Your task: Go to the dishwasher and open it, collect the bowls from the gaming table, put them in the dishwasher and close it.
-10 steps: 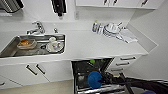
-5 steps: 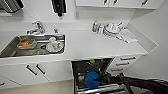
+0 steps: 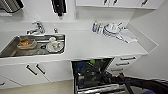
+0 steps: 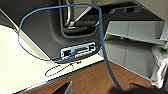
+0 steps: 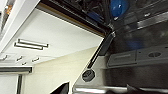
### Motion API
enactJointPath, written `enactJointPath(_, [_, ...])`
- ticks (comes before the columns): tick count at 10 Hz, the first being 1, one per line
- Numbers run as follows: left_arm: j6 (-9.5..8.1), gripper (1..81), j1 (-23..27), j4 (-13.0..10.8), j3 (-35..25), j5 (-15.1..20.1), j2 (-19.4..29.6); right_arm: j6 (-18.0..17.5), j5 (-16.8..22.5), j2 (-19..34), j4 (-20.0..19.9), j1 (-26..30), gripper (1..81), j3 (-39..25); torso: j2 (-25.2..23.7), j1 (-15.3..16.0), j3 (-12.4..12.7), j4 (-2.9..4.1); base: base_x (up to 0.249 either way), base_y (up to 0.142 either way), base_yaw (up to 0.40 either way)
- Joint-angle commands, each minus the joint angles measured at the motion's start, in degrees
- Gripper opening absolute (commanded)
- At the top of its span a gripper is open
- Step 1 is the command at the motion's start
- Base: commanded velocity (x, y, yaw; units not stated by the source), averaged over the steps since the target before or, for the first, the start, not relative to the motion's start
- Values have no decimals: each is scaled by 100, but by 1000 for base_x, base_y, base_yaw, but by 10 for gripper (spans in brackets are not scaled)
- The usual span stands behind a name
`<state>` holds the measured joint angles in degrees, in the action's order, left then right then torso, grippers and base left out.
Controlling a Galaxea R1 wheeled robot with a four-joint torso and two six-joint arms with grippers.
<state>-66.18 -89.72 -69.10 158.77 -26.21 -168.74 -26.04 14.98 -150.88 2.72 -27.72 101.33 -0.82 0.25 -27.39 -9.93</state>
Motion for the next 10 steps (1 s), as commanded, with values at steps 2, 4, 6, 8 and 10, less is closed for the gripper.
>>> enactJointPath(2, [-9, 811, 20, 450, -4, 1390, -292, -121, 1156, 1418, -43, 298, 811, -1187, 0, 0, 0, 0, 0, 0, 0])
enactJointPath(4, [-44, 811, 99, 458, -4, 2137, -485, -103, 1349, 2200, 124, -352, 811, -1723, 0, 0, 0, 0, 0, 0, 0])
enactJointPath(6, [-53, 811, 134, 485, -4, 2182, -433, -103, 1270, 2596, 370, -1169, 811, -1732, 0, 0, 0, 0, 0, 0, 0])
enactJointPath(8, [-53, 811, 143, 485, -4, 2164, -362, -77, 1244, 2736, 387, -1898, 811, -1617, 0, 0, 0, 0, 0, 0, 0])
enactJointPath(10, [-53, 811, 152, 494, -4, 2129, -274, -50, 761, 2675, 379, -2620, 811, -1292, 0, 0, 0, 0, 0, 0, 0])
